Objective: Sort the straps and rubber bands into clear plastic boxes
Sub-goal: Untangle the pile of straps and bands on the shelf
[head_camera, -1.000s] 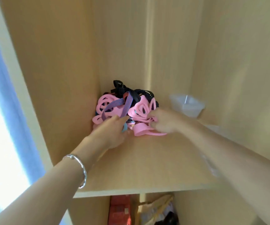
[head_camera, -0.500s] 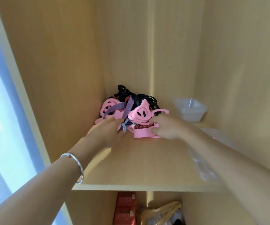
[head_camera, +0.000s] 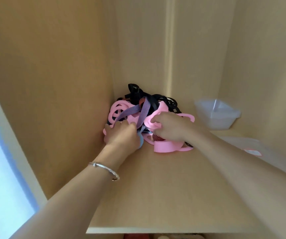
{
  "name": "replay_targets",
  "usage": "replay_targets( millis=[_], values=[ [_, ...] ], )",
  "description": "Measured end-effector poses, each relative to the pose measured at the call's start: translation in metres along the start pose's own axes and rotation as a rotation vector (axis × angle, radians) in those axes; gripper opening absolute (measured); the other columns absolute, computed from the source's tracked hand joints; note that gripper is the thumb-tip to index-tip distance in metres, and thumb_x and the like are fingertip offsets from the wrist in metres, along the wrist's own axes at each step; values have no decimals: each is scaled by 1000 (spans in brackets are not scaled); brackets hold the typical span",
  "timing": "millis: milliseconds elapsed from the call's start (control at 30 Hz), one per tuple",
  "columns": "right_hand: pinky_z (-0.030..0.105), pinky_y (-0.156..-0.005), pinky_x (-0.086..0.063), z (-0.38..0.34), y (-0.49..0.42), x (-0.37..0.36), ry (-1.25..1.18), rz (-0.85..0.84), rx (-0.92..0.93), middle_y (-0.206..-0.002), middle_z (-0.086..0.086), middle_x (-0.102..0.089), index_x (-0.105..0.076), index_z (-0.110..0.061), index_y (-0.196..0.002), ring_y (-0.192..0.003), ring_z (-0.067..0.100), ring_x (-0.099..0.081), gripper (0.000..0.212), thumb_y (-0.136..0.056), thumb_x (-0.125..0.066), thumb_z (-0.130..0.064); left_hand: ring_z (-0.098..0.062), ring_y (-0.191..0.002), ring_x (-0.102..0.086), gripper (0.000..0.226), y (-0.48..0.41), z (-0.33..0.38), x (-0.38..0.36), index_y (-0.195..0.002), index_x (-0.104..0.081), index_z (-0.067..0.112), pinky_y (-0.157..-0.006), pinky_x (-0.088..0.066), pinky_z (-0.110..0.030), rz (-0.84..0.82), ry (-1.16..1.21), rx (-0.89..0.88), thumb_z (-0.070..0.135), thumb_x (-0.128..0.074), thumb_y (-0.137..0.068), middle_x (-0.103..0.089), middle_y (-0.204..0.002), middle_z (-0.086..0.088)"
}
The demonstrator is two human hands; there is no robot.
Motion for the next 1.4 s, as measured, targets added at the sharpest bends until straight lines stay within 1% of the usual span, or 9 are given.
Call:
replay_targets(
  millis=[100, 233, 400, 533, 700, 867, 1000, 1133, 1400],
  values=[
    [35, -67, -38, -16, -16, -5, -19, -4, 57, -87, -4, -44, -54, -24, -81, -86, 27, -48, 13, -90, -54, -15, -30, -113, -46, 27, 3, -9, -2, -110, -57, 12, -93, -37, -36, 32, 21, -27, 27, -37, -99, -55, -117, -10],
    [40, -81, -48, -30, -18, -8, -9, -11, 85, -112, 4, -41, -53, -21, -131, -101, 30, -53, 45, -88, -55, -9, -33, -96, -54, 20, 11, -1, 21, -104, -60, 7, -70, -37, -33, 168, 114, -88, 15, -43, -95, -61, -102, -14],
    [33, -77, -44, -36, -3, 20, -112, 186, 116, -125, 8, -39, -49, -22, -134, -102, 27, -53, 41, -94, -54, -21, -27, -72, -45, 16, 31, 10, 63, -80, -48, 9, -60, -47, -41, 411, 469, -120, 19, -36, -85, -51, -74, -8],
    [34, -84, -41, -31, -2, 39, -234, 278, 132, -119, 13, -50, -59, -11, -115, -106, 28, -53, 24, -94, -50, -18, -23, -96, -44, 27, 45, 16, 87, -107, -54, 6, -75, -38, -34, 530, 535, -133, 19, -40, -87, -54, -100, -10],
    [29, -61, -24, -21, -9, 81, -403, 369, 63, -94, 4, -58, -53, -11, -94, -85, 23, -52, 15, -96, -55, -26, -27, -122, -41, 59, 17, -4, 88, -140, -37, 9, -88, -25, -16, 466, 622, -126, 13, -55, -84, -45, -132, -15],
    [39, -86, -50, -35, 7, 117, -690, 416, 99, -89, 0, -67, -58, -16, -96, -92, 25, -64, 16, -94, -55, -31, -22, -140, -29, 90, -13, -30, 51, -153, -10, 18, -109, -28, -30, 189, 695, 113, 35, -67, -86, -28, -154, -9],
    [48, -93, -52, -51, 23, 123, -937, 344, 179, -80, -4, -64, -56, -19, -92, -84, 19, -66, 2, -93, -57, -19, -23, -133, -40, 103, -21, -13, 50, -150, -22, 13, -109, -33, -34, 212, 825, 48, 57, -68, -69, -44, -144, -8],
    [24, -87, -55, -65, 46, 151, -1135, 298, 280, -94, 4, -60, -53, -17, -88, -91, 15, -63, 16, -96, -53, -3, -7, -83, -54, 42, -28, 8, 61, -116, -45, 21, -68, -36, -13, 211, 870, -5, 37, -68, -85, -56, -91, 14],
    [22, -60, -54, -58, 56, 186, -1232, 491, 306, -82, 3, -58, -53, -17, -82, -73, 12, -61, 26, -92, -48, 6, -28, -70, -62, 30, -46, -1, 72, -79, -54, 20, -73, -56, -48, 121, 1114, 161, 40, -43, -98, -58, -79, -13]
  ],
)
Point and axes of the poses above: each hand's wrist, its own y-axis away from the middle knuckle, its own x-axis out of the back of the hand, z = x × y, the point moved 10 cm from there along -y, towards the middle knuckle
